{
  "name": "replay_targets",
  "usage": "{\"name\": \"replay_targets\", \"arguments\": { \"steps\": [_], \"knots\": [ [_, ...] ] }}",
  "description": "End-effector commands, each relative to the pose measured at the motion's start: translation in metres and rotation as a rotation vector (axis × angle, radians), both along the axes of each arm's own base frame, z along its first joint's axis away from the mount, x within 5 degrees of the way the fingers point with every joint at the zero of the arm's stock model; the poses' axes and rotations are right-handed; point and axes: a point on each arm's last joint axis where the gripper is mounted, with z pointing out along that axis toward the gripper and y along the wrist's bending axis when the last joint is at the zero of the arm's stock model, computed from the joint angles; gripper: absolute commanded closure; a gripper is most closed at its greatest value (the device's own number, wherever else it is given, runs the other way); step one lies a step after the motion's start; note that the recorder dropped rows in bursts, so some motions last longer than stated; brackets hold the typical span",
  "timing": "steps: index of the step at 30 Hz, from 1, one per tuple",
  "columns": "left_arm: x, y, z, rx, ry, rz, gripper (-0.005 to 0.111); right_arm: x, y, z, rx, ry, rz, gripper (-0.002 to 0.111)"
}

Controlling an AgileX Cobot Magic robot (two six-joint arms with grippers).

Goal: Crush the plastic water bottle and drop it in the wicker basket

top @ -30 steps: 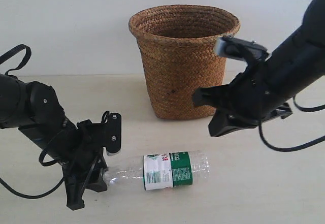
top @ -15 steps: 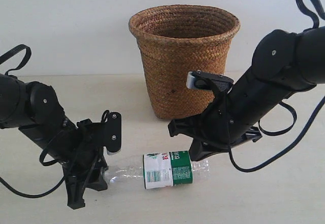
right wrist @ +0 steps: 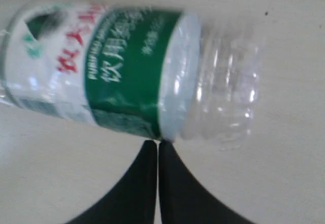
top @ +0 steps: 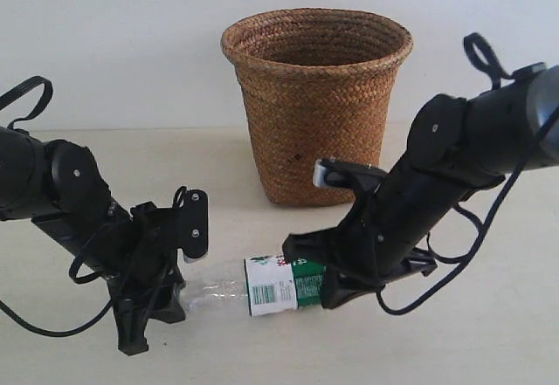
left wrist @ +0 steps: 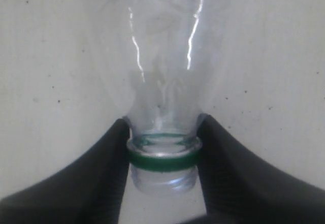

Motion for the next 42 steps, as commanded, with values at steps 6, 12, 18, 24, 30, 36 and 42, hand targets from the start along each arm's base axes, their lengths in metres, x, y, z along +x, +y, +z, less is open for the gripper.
{"name": "replay_targets", "arguments": {
  "steps": [6,12,18,24,30,36,42],
  "knots": [
    [-0.003,-0.002,-0.002,0.004,0.019,-0.016,0.103,0.002,0.006,-0.033,-0.037,0.012,0.031,0.108],
    [-0.002,-0.002,-0.001,0.004,0.013,-0.014,0.103,-0.002,0.005,0.016,0.035,-0.092,0.034,0.108],
    [-0.003,-0.002,-0.002,0.017,0.004,-0.057,0.103,-0.004,0.002,0.051,0.081,-0.184,0.030,0.108],
    [-0.003,-0.001,-0.002,0.036,-0.007,-0.091,0.103,-0.004,0.005,0.038,0.070,-0.129,0.009,0.108],
    [-0.002,0.000,-0.002,0.048,-0.016,-0.109,0.103,-0.004,0.016,0.032,0.079,-0.157,-0.004,0.108],
    [-0.003,0.000,-0.002,0.049,-0.014,-0.110,0.103,0.001,0.018,0.010,0.053,-0.119,-0.020,0.108],
    [-0.003,0.000,-0.002,0.049,-0.014,-0.110,0.103,0.004,0.019,-0.013,0.029,-0.076,-0.039,0.108]
  ]
}}
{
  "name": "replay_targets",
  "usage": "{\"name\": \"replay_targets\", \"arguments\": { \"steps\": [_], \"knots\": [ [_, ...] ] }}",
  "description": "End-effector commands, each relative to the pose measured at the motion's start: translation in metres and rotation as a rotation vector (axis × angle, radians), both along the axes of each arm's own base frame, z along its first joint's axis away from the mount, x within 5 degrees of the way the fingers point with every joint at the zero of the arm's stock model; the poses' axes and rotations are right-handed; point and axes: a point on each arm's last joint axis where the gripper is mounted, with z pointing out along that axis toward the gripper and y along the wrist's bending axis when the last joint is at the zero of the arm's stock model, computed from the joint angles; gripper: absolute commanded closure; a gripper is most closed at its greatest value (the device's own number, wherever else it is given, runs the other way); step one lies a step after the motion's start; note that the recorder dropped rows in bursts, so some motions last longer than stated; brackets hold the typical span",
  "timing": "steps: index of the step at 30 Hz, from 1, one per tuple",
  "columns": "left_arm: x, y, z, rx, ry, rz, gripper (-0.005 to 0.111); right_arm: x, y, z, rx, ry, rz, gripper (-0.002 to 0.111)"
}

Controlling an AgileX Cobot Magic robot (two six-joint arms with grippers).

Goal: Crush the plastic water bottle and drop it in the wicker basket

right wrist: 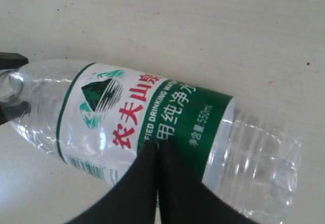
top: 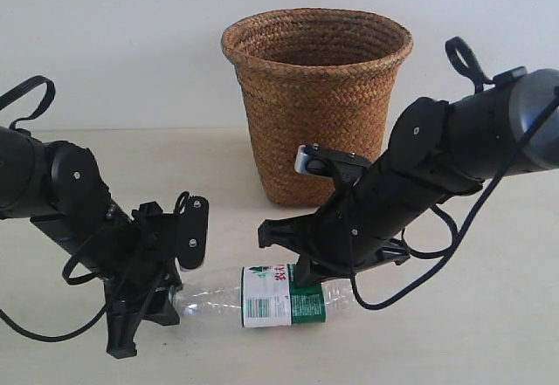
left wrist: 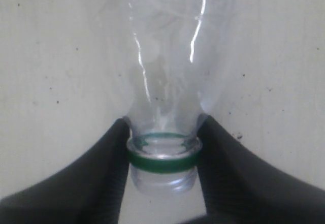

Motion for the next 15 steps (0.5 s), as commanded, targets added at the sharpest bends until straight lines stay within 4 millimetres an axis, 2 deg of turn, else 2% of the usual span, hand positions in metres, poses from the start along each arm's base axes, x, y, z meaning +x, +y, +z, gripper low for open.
{"name": "replay_targets", "arguments": {
  "steps": [1,10,15],
  "knots": [
    [-0.002,-0.002,-0.002,0.008,0.009,-0.021,0.103,0.002,0.000,-0.023,-0.041,0.035,0.001,0.108],
    [-0.002,-0.002,-0.021,0.031,0.049,-0.020,0.103,0.001,0.000,-0.042,-0.067,0.085,0.001,0.108],
    [0.000,-0.002,-0.023,0.033,0.043,-0.019,0.103,0.001,0.000,-0.053,-0.083,0.111,0.001,0.108]
  ]
}}
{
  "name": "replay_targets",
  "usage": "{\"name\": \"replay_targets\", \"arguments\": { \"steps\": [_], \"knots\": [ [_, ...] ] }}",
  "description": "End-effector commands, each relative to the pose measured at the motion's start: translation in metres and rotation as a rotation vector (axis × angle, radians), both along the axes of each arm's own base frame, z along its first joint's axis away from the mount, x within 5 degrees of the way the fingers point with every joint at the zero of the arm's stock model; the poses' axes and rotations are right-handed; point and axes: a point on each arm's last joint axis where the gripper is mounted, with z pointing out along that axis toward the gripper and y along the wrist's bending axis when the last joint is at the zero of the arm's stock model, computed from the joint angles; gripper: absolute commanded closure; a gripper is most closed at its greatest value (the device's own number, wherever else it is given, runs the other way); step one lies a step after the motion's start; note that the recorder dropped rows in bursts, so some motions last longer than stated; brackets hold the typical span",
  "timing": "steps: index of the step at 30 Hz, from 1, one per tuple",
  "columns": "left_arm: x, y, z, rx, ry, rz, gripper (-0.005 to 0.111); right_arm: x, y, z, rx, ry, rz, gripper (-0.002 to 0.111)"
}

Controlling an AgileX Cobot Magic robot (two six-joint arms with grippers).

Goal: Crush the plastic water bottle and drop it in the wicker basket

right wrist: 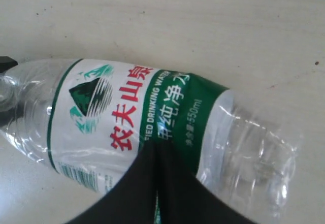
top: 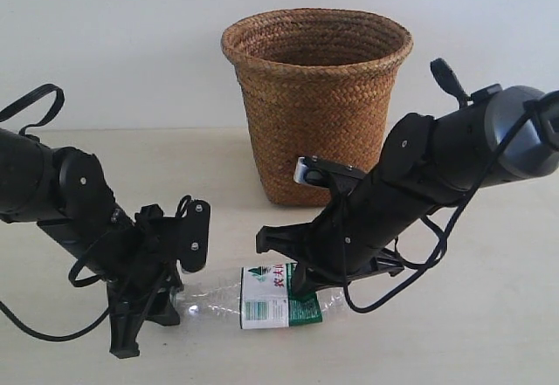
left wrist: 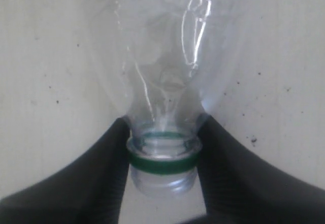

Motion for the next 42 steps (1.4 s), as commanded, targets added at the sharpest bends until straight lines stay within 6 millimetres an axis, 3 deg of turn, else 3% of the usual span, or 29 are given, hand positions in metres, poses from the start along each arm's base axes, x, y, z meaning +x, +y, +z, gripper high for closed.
{"name": "replay_targets", "arguments": {
  "steps": [1,19,24,28,37,42],
  "knots": [
    [-0.003,-0.002,-0.010,0.016,0.033,-0.019,0.103,-0.004,-0.004,-0.033,-0.076,0.062,0.035,0.108],
    [-0.002,-0.002,-0.009,0.012,0.033,-0.013,0.103,-0.007,-0.006,-0.063,-0.120,0.137,0.054,0.108],
    [-0.002,-0.002,-0.009,0.012,0.033,-0.013,0.103,-0.007,-0.006,-0.062,-0.119,0.133,0.058,0.108],
    [-0.003,-0.002,-0.009,0.013,0.035,-0.013,0.103,-0.006,-0.005,-0.048,-0.099,0.104,0.061,0.108],
    [-0.003,-0.002,-0.009,0.013,0.035,-0.013,0.103,-0.007,-0.005,0.024,0.000,-0.061,0.061,0.108],
    [-0.003,-0.002,-0.009,0.013,0.035,-0.013,0.103,-0.007,-0.006,0.043,0.032,-0.109,0.041,0.108]
  ]
}}
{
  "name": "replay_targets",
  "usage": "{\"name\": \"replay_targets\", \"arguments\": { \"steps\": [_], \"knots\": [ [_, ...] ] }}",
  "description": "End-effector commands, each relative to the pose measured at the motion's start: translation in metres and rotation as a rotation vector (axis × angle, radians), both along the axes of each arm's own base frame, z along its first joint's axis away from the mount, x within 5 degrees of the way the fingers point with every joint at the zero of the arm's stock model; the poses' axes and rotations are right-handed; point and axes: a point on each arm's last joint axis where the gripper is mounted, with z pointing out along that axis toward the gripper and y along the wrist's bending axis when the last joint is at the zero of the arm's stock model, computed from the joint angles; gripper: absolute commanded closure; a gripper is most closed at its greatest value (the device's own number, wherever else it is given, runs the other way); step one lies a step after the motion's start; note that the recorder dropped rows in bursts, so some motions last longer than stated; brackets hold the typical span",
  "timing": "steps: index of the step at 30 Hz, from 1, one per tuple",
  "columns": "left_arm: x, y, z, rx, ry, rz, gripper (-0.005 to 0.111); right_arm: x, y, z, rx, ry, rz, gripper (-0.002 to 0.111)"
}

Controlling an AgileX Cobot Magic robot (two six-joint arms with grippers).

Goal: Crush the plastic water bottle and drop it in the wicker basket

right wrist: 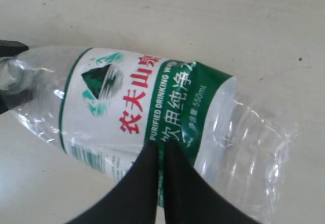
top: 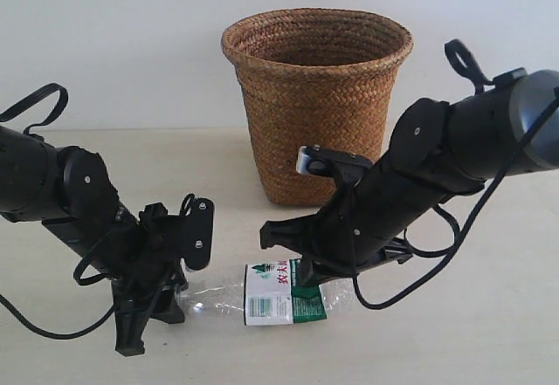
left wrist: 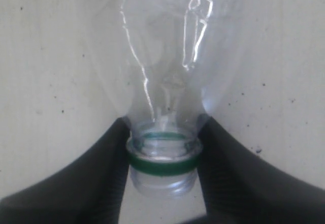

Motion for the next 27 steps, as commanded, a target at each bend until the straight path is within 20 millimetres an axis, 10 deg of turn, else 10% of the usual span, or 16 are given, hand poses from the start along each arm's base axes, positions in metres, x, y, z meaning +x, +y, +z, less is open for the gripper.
{"name": "replay_targets", "arguments": {
  "steps": [1,27],
  "knots": [
    [-0.006,-0.001,-0.010,0.019,0.046,-0.015,0.103,-0.003,-0.002,0.017,0.025,-0.045,-0.003,0.108],
    [-0.006,-0.001,-0.010,0.019,0.043,-0.015,0.103,0.002,0.019,-0.001,0.131,-0.029,-0.005,0.108]
  ]
}}
